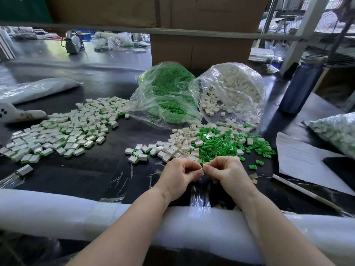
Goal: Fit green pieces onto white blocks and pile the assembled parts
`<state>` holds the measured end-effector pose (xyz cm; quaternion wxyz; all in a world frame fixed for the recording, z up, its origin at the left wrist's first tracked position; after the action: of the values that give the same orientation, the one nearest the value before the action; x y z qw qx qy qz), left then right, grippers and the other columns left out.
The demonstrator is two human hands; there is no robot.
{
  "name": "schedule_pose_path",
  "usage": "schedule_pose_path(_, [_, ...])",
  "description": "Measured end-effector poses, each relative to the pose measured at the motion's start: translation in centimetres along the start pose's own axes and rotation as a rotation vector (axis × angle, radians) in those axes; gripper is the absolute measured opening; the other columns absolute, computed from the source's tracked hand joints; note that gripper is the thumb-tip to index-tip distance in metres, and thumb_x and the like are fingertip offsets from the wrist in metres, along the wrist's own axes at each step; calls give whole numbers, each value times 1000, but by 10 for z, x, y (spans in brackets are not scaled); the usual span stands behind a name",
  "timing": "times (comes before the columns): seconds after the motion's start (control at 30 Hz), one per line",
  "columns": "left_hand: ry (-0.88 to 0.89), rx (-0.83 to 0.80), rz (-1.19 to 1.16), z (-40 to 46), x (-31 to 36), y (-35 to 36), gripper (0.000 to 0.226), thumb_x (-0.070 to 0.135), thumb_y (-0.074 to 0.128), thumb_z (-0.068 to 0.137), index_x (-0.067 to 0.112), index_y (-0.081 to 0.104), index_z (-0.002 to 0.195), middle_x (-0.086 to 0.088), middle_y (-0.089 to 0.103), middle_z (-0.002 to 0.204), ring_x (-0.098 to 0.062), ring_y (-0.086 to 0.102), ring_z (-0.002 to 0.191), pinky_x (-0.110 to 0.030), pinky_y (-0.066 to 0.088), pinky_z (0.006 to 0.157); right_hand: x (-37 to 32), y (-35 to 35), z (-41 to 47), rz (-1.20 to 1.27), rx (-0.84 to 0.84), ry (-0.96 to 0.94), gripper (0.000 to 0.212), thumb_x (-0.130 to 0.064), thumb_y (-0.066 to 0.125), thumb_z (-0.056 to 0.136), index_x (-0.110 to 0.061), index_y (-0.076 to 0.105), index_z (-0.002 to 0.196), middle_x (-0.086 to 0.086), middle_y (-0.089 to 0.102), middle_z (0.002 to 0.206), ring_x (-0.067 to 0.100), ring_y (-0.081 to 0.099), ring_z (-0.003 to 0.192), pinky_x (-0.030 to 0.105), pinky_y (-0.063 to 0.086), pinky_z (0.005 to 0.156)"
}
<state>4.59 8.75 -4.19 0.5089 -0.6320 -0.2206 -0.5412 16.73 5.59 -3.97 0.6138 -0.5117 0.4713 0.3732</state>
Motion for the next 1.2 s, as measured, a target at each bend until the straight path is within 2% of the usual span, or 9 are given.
schedule_pose_path(0.23, [27,17,87,-2,3,0,10,11,69,81,7,72,91,0,67,79,-9,60,75,-20,49,77,0,3,-2,-47,-19,-10,18,-4,70,79,-12,66,64,-4,61,51,0,50,45,15,42,49])
schedule_pose_path(0.33, [25,61,-9,-2,7,-4,11,8,68,82,2,71,91,-6,68,81,-11,62,73,-18,51,75,-2,1,-3,29,20,-30,14,-5,70,80,-9,66,67,-2,63,49,1,54,46,13,43,48])
schedule_pose_path(0.53, [12,77,-57,-3,9,-5,16,15,67,84,10,70,98,-9,70,87,-22,67,83,-32,54,82,-2,-3,-3,187,72,-34,11,-4,74,75,-8,67,68,0,66,54,6,60,49,14,45,47])
schedule_pose_path(0.7, [2,92,-28,-3,8,-7,9,5,64,81,9,69,87,-14,69,83,-29,64,82,-40,53,80,-8,2,-3,168,9,-79,12,-4,72,76,-9,69,66,-1,64,52,4,55,46,14,43,47])
schedule_pose_path(0.77, [-3,103,-36,-2,7,-8,11,2,62,79,10,68,83,-13,68,81,-29,63,78,-37,53,79,-7,2,-2,179,9,-84,15,-7,71,79,-12,70,65,-1,64,53,7,57,49,17,46,49])
schedule_pose_path(0.93, [-40,67,-212,-2,5,-6,15,-1,59,84,12,66,83,-7,61,75,-15,55,67,-25,48,66,-2,-5,1,197,75,-70,8,-13,66,85,-15,70,78,1,68,69,13,61,67,37,54,73])
schedule_pose_path(1.0, [-6,79,-220,-2,9,-8,20,-1,60,84,18,64,80,-9,58,85,-15,53,70,-23,47,67,-5,2,-1,197,18,-73,8,-19,65,85,-14,71,82,9,71,78,18,64,74,39,54,78])
schedule_pose_path(1.1, [37,69,-181,-3,14,-8,16,0,63,83,17,65,83,-13,52,107,-11,53,73,-13,46,70,-6,15,-5,246,-106,-44,28,-35,60,79,-10,72,87,20,69,85,23,62,80,40,54,81])
schedule_pose_path(1.2, [49,40,-161,-3,16,-4,12,3,65,83,15,65,86,-11,46,112,-4,51,75,-6,42,71,-8,22,-5,212,-173,-36,31,-30,57,83,-3,70,91,28,67,91,22,61,82,34,53,78])
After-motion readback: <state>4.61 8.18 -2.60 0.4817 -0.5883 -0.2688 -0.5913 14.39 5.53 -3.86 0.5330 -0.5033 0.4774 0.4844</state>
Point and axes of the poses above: each hand's wrist, its own z-axis towards the middle knuckle, its own y-axis out of the palm, x = y × z, the point moved 9 cm from there along z, towards the middle knuckle
